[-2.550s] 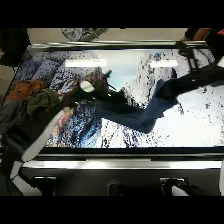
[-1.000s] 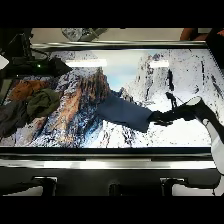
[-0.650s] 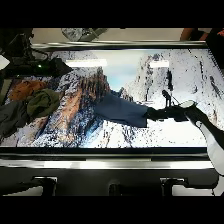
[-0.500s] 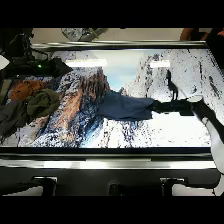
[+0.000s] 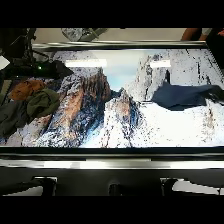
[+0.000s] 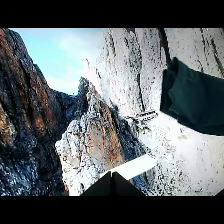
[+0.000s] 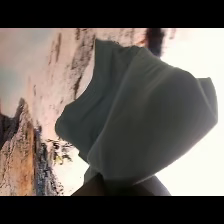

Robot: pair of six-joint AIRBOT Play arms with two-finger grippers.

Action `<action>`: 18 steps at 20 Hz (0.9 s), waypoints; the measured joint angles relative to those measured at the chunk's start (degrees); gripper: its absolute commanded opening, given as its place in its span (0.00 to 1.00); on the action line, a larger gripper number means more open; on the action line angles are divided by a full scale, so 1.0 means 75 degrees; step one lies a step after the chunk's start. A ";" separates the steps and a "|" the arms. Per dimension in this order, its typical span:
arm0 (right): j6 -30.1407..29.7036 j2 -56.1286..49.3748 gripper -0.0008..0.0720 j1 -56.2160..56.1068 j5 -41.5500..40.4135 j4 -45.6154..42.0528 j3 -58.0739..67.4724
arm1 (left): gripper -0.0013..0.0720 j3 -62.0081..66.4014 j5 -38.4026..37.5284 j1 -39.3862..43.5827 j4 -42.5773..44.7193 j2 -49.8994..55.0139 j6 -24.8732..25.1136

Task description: Fold the shirts.

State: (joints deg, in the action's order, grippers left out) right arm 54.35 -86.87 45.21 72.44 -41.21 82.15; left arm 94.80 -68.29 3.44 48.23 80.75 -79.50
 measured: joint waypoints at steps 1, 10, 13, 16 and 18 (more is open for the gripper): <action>0.0052 0.0032 0.07 0.0484 0.0219 -0.0157 0.0050 | 0.06 0.0000 -0.0015 0.0000 0.0000 0.0000 0.0000; 0.1139 0.0490 0.07 0.2334 0.1947 -0.3812 -0.1309 | 0.06 0.0000 -0.0044 0.0000 0.0003 0.0000 -0.0003; 0.1285 0.0764 0.07 0.2416 0.1827 -0.4602 -0.2180 | 0.06 0.0000 -0.0044 0.0000 0.0003 0.0000 -0.0003; 0.1390 0.0889 0.07 0.2445 0.1582 -0.5158 -0.2702 | 0.06 0.0000 -0.0050 0.0000 0.0003 0.0000 -0.0003; 0.1416 0.0924 0.07 0.2454 0.1425 -0.5496 -0.2911 | 0.06 0.0000 -0.0076 0.0000 0.0003 0.0000 -0.0003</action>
State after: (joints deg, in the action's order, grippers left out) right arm 64.97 -79.94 63.61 83.13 -82.43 60.31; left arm 94.80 -68.86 3.44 48.25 80.75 -79.53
